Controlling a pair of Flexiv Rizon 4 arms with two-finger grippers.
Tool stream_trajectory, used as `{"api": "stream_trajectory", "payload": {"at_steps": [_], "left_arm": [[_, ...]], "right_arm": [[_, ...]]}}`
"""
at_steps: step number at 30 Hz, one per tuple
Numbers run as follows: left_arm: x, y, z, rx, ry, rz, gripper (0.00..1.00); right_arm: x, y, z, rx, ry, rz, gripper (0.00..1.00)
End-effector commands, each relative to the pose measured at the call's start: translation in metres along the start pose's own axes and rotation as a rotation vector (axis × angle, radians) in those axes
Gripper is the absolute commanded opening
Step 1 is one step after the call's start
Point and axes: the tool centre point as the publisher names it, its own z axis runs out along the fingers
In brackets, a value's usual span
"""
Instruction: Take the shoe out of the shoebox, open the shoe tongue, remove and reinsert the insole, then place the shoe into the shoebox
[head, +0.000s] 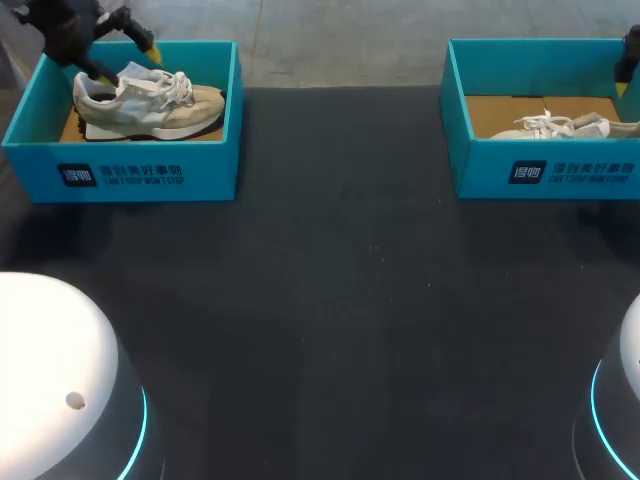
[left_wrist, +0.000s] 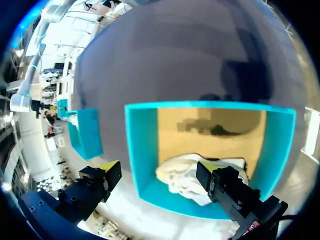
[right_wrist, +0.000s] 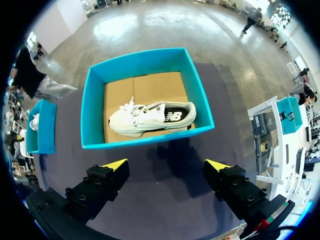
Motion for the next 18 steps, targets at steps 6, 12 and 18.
{"api": "stream_trajectory", "payload": {"at_steps": [6, 12, 18], "left_arm": [[0.044, 0.040, -0.003, -0.042, 0.174, -0.015, 1.00], [0.074, 0.060, -0.002, -0.048, 0.263, -0.019, 1.00], [0.090, 0.068, -0.003, -0.062, 0.313, -0.036, 1.00]], "right_arm": [[0.000, -0.001, 0.000, -0.002, 0.000, 0.000, 1.00], [0.000, -0.001, 0.000, -0.002, 0.000, 0.000, 1.00], [0.000, -0.001, 0.000, -0.002, 0.000, 0.000, 1.00]]}}
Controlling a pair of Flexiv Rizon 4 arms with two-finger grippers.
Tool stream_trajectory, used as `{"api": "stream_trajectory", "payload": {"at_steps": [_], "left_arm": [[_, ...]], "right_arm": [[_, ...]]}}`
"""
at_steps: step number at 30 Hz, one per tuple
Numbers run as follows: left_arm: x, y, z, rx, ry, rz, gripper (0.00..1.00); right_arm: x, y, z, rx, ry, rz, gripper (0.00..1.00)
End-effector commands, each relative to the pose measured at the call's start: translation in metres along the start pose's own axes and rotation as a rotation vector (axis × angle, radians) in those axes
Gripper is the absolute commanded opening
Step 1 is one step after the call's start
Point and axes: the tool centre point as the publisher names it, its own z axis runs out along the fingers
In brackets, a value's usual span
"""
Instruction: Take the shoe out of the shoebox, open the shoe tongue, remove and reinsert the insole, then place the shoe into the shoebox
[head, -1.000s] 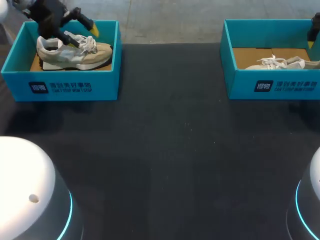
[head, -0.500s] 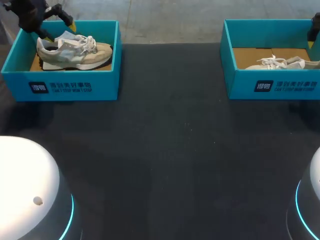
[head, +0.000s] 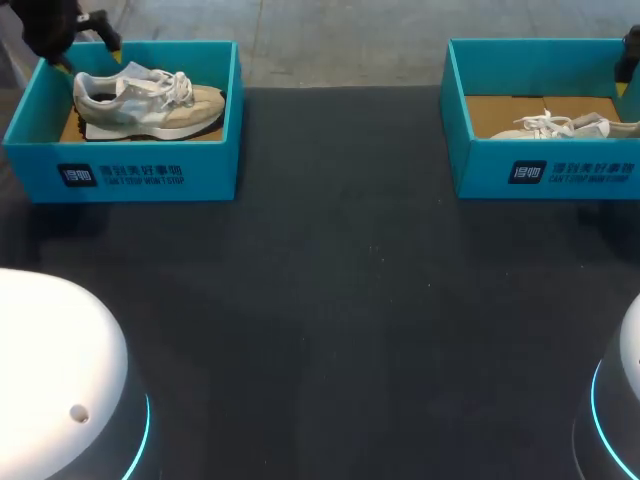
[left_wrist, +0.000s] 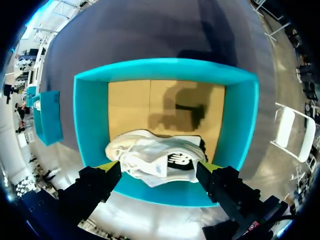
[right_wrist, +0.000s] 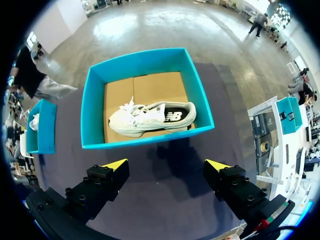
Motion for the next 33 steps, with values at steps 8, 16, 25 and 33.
{"api": "stream_trajectory", "payload": {"at_steps": [8, 16, 25, 33], "left_arm": [[0.002, 0.008, 0.003, 0.012, 0.013, -0.004, 1.00], [0.002, 0.008, 0.003, 0.012, 0.013, -0.004, 1.00], [0.031, 0.025, 0.007, -0.028, 0.144, -0.006, 1.00], [0.047, 0.033, 0.027, -0.033, 0.258, 0.006, 1.00]], "right_arm": [[0.000, -0.001, 0.000, -0.002, 0.000, 0.001, 1.00], [0.000, -0.001, 0.000, -0.002, 0.000, 0.001, 1.00], [0.000, -0.001, 0.000, -0.002, 0.000, 0.001, 1.00], [0.000, -0.001, 0.000, -0.002, 0.000, 0.001, 1.00]]}}
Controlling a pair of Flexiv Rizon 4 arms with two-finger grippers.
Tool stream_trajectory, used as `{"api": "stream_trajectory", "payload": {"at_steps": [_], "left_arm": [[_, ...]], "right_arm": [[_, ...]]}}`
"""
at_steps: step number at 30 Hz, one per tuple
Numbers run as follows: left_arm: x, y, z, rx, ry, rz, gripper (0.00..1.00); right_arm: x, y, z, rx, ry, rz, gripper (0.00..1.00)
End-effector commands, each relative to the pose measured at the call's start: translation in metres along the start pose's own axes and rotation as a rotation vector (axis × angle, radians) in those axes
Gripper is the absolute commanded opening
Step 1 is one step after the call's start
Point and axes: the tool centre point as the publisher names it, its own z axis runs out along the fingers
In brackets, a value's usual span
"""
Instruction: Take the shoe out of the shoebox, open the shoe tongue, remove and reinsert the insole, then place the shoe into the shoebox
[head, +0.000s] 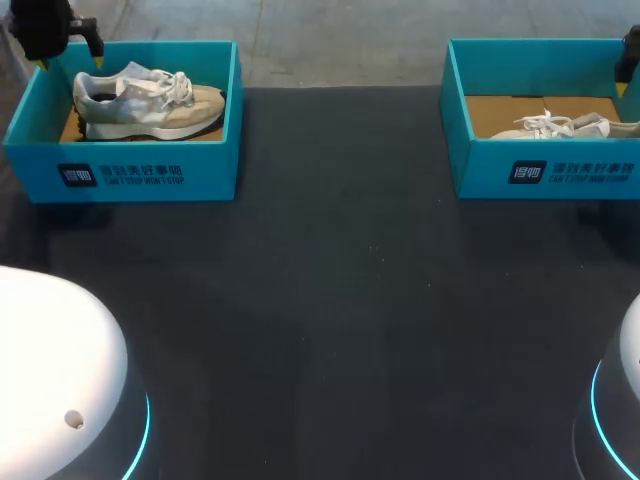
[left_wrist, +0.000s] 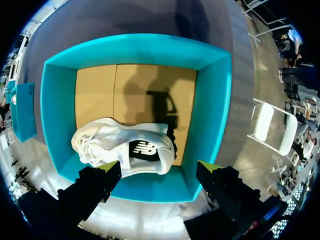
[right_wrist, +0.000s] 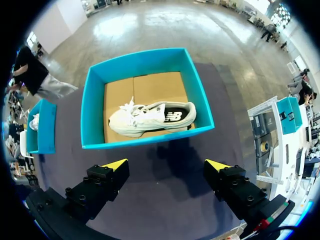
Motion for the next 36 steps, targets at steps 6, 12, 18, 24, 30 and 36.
{"api": "stream_trajectory", "payload": {"at_steps": [6, 12, 18, 24, 30, 36], "left_arm": [[0.000, 0.010, 0.023, 0.044, 0.011, 0.000, 1.00], [0.007, 0.012, 0.032, 0.090, 0.003, 0.037, 0.75], [0.015, 0.014, 0.040, 0.129, 0.012, 0.079, 0.75], [0.019, 0.023, 0.053, 0.151, 0.004, 0.090, 0.75], [0.020, 0.029, 0.067, 0.174, 0.008, 0.107, 0.67], [0.019, 0.032, 0.079, 0.185, 0.013, 0.115, 0.71]], "right_arm": [[0.000, -0.001, 0.000, -0.002, 0.000, 0.001, 1.00], [0.000, -0.001, 0.000, -0.002, 0.000, 0.001, 1.00], [0.000, -0.001, 0.000, -0.002, 0.000, 0.001, 1.00], [0.000, -0.001, 0.000, -0.002, 0.000, 0.001, 1.00], [0.000, -0.001, 0.000, -0.002, 0.000, 0.001, 1.00], [0.000, -0.001, 0.000, -0.002, 0.000, 0.001, 1.00]]}}
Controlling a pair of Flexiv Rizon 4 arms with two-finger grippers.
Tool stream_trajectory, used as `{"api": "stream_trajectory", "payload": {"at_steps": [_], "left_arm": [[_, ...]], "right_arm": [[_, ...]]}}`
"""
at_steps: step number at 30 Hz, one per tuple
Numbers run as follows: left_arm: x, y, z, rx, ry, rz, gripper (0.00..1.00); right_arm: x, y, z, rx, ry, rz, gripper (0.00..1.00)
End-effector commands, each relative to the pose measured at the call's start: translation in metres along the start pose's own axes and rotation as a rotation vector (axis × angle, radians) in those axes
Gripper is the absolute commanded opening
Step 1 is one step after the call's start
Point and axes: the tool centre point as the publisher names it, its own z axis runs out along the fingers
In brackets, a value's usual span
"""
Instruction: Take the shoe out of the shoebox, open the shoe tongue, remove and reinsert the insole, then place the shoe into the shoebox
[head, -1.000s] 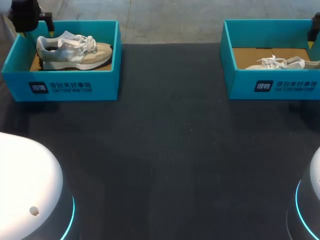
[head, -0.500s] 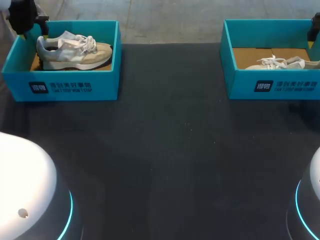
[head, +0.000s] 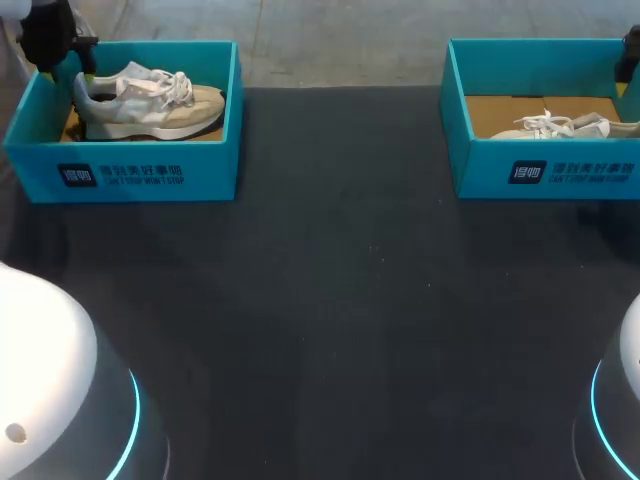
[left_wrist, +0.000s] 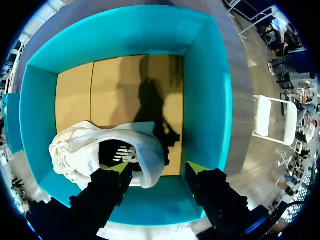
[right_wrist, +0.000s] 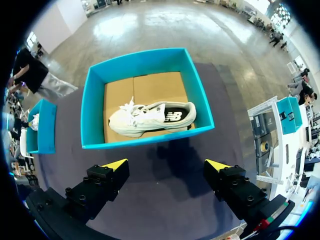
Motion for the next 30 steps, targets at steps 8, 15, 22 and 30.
{"api": "stream_trajectory", "payload": {"at_steps": [8, 15, 22, 30], "left_arm": [[0.000, 0.013, 0.025, 0.080, -0.010, 0.035, 0.65], [-0.001, 0.011, 0.041, 0.110, -0.013, 0.049, 0.64], [-0.002, 0.005, 0.050, 0.128, 0.000, 0.066, 0.66], [0.001, 0.003, 0.056, 0.145, 0.000, 0.063, 0.44]], "right_arm": [[0.000, -0.001, 0.000, -0.002, 0.000, 0.001, 1.00], [0.000, -0.001, 0.000, -0.002, 0.000, 0.001, 1.00], [0.000, -0.001, 0.000, -0.002, 0.000, 0.001, 1.00], [0.000, -0.001, 0.000, -0.002, 0.000, 0.001, 1.00]]}}
